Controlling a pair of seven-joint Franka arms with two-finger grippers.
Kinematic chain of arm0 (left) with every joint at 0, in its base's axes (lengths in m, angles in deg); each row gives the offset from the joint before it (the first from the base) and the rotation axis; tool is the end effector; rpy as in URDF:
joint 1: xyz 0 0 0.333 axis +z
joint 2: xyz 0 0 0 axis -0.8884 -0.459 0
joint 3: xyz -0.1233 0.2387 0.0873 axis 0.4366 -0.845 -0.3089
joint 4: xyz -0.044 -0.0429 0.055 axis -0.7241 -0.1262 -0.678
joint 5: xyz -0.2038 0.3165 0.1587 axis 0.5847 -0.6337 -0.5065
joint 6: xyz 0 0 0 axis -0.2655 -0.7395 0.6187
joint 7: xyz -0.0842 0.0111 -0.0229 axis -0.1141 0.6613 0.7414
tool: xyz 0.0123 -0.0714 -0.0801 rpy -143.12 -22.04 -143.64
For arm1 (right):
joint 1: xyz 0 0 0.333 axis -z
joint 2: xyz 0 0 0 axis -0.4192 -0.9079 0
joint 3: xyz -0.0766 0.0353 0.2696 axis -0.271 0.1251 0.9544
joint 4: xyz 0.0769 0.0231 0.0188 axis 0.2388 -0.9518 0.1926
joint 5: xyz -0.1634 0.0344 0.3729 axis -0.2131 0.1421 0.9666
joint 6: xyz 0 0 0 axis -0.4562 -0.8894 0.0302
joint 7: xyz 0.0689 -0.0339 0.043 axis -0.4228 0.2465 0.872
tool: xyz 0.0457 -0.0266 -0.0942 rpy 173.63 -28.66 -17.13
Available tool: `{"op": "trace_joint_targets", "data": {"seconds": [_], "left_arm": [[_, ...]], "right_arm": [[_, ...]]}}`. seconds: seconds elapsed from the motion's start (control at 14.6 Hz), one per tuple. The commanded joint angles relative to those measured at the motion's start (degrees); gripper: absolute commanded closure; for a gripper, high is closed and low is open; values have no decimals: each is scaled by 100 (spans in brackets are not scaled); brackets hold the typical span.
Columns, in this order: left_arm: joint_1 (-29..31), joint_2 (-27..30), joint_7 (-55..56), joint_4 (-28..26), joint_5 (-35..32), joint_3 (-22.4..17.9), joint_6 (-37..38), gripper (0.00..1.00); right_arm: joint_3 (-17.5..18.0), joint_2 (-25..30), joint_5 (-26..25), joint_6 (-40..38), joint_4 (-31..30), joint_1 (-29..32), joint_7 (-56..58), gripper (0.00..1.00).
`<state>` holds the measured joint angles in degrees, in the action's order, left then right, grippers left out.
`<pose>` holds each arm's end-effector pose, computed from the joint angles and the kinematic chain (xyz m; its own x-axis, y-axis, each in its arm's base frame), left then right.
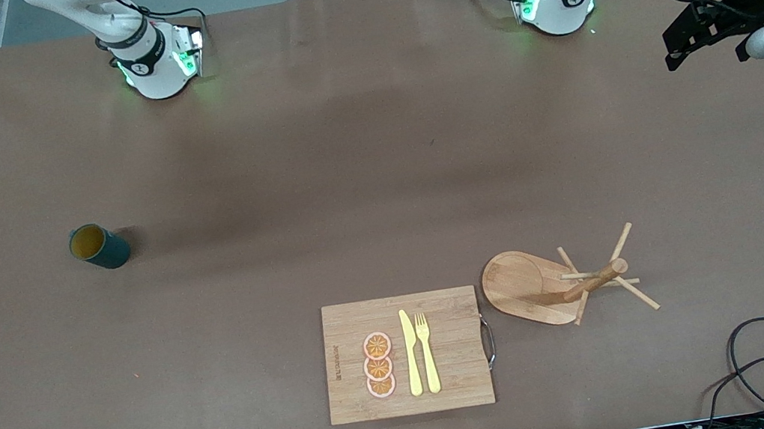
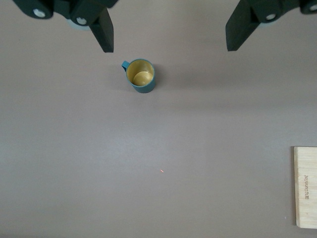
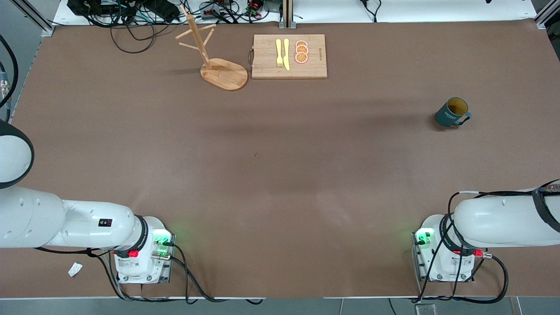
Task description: Pass cup and hang on rack
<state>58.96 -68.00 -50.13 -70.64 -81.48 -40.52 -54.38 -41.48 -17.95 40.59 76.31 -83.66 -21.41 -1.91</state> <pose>0.5352 -0.0850 0.6264 0.9993 -0.0360 -0.0085 -0.0360 -0.9993 0.0075 0.5735 -0.0495 0.6094 0.9984 0.0242 0.0504 0.0227 -0.9993 0.0299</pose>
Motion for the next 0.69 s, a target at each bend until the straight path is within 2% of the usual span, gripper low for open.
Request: {"op": "trace_joint_targets", "data": {"seconds": [0.0, 0.62], "left_arm": [[-15, 21, -16, 75, -126, 32, 107, 0], [2, -66, -16, 233, -283, 32, 107, 0]], "right_arm": [[-2, -47, 68, -4, 44, 67, -93, 0], [-11, -48, 95, -56, 9, 49, -49, 0]]}}
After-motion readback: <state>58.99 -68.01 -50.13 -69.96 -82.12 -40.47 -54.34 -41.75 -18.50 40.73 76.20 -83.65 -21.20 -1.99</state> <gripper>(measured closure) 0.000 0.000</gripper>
